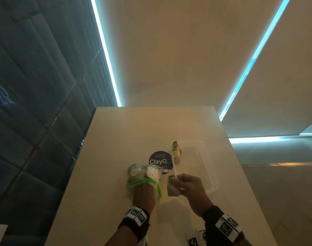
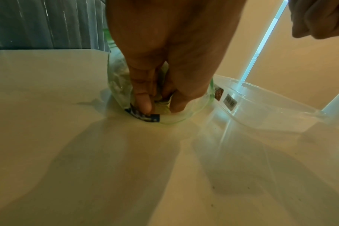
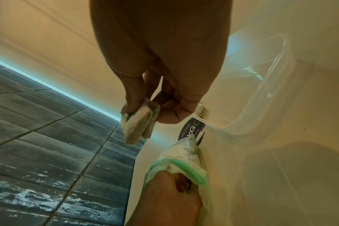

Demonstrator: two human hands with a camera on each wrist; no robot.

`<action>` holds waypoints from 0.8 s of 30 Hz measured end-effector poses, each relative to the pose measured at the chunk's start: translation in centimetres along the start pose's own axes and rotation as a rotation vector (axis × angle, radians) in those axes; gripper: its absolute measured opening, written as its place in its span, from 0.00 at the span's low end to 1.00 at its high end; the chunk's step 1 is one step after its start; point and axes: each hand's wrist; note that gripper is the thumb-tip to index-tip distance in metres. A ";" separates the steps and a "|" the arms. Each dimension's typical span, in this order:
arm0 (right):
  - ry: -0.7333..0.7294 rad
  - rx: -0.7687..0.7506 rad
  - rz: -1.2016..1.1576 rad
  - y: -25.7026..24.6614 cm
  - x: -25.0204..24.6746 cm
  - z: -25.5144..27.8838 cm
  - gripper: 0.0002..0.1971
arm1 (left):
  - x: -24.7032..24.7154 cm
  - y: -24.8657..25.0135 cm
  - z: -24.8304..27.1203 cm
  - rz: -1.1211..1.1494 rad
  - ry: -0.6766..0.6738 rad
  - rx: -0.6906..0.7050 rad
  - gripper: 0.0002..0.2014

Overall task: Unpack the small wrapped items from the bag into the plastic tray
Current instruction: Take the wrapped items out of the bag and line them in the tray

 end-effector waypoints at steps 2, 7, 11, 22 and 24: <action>0.004 -0.009 0.000 -0.1 -0.1 0.1 0.10 | -0.8 0.0 -0.4 0.022 -0.014 0.011 0.18; 0.000 -0.010 -0.012 -0.3 -0.3 0.1 0.10 | -2.1 -0.2 -0.3 0.167 0.005 -0.015 0.16; 0.001 -0.002 -0.023 -0.1 0.0 0.1 0.10 | -3.3 -0.8 0.5 0.414 -0.054 -0.085 0.07; -0.102 0.070 -0.049 0.2 1.5 0.2 0.08 | -3.6 -3.9 2.0 1.165 -0.108 -0.446 0.06; -0.116 0.081 -0.052 0.2 1.5 0.1 0.09 | -4.1 -4.5 2.5 1.368 -0.224 -0.412 0.15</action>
Point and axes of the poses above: each hand's wrist, its own z-axis away from the middle knuckle, its own x-axis out of the palm, y = z × x, and after that the axes turned 6 degrees about -x, right-handed
